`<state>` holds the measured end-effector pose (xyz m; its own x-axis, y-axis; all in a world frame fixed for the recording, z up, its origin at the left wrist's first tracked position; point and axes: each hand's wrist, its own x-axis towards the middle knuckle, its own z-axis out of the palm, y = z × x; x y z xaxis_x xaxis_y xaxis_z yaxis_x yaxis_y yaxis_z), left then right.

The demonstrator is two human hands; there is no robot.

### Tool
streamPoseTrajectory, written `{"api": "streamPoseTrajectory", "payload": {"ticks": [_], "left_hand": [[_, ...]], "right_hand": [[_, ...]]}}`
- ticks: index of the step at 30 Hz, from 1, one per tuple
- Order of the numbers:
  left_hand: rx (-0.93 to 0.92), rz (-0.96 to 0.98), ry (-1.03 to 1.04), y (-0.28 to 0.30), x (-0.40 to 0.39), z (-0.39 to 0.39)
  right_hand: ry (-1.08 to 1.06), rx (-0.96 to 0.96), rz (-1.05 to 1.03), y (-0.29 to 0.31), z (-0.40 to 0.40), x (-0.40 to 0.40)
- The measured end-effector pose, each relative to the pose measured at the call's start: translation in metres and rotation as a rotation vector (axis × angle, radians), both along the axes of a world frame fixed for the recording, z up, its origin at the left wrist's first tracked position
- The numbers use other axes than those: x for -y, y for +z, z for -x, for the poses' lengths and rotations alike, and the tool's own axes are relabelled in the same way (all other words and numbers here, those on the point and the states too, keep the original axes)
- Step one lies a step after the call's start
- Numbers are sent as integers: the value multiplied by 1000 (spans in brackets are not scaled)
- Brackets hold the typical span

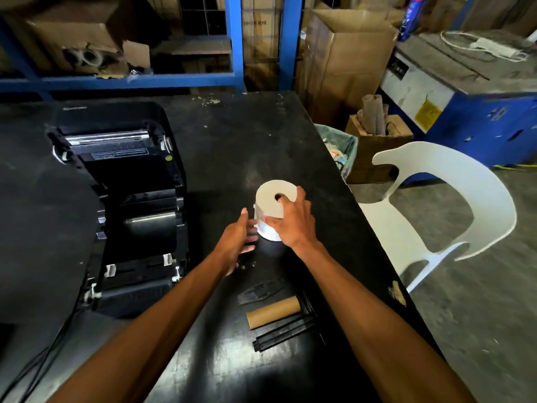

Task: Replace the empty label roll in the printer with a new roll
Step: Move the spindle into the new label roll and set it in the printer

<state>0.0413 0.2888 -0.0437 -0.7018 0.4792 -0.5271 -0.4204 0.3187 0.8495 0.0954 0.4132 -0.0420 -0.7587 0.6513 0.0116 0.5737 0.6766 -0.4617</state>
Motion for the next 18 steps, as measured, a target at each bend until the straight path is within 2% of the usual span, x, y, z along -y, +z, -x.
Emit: {"api": "streamPoseTrajectory", "payload": {"ticks": [3, 6, 11, 13, 18], "left_hand": [[-41, 63, 127, 4, 3, -2], [36, 47, 163, 17, 16, -8], [189, -75, 65, 43, 44, -28], [215, -114, 63, 50, 56, -34], [260, -239, 23, 66, 88, -47]], "right_hand": [[-76, -217, 261, 6, -17, -5], [-175, -482, 530, 19, -44, 7], [-231, -634, 903, 32, -80, 53], [-249, -681, 977, 37, -88, 71], [-214, -760, 1012, 48, -99, 109]]}}
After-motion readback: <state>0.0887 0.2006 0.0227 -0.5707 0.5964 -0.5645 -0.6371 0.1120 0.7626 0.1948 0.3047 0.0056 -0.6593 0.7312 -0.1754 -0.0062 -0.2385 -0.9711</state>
